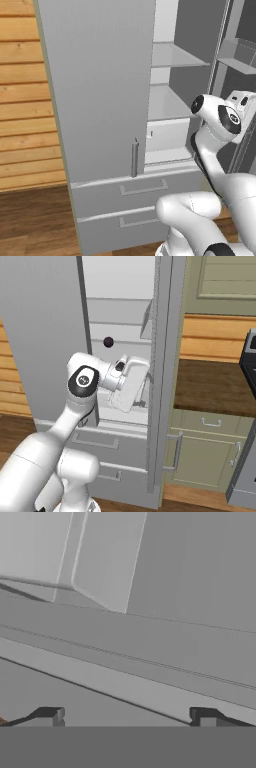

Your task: Take the strawberry from the fridge and place it on top of the pancake, located on the dining counter.

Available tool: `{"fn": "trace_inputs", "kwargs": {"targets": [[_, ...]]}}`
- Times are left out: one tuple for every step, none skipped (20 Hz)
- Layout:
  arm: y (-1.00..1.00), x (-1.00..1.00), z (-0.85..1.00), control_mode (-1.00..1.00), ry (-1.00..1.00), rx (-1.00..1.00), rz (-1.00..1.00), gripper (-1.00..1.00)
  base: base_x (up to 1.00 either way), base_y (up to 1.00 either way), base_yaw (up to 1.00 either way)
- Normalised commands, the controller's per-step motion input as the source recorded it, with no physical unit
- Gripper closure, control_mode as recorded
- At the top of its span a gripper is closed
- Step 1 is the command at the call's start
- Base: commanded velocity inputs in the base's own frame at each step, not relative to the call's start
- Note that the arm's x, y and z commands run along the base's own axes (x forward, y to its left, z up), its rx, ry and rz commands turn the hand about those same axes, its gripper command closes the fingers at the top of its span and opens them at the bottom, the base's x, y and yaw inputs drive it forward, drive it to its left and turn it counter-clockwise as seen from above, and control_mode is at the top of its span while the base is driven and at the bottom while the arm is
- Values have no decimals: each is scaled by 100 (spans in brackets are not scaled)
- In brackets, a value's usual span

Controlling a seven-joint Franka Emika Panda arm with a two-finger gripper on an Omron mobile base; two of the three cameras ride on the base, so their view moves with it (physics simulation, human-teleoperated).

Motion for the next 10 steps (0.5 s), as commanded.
{"fn": "trace_inputs", "kwargs": {"targets": [[-46,0,0,-100,-17,10,8,-100,0,0,0],[-34,-2,0,-100,-16,7,5,-100,0,0,0],[-24,-1,0,-100,-13,5,5,-100,0,0,0],[-5,-1,0,-100,-12,3,3,-100,0,0,0],[0,0,0,-100,-11,1,1,-100,0,0,0],[0,-2,0,-100,-10,0,1,-100,0,0,0],[9,-9,0,-100,-9,0,0,-100,0,0,0],[43,-20,0,-100,-8,0,1,-100,0,0,0],[56,-21,0,-100,-8,0,1,-100,0,0,0],[56,-17,0,-100,-10,4,0,-100,0,0,0]]}}
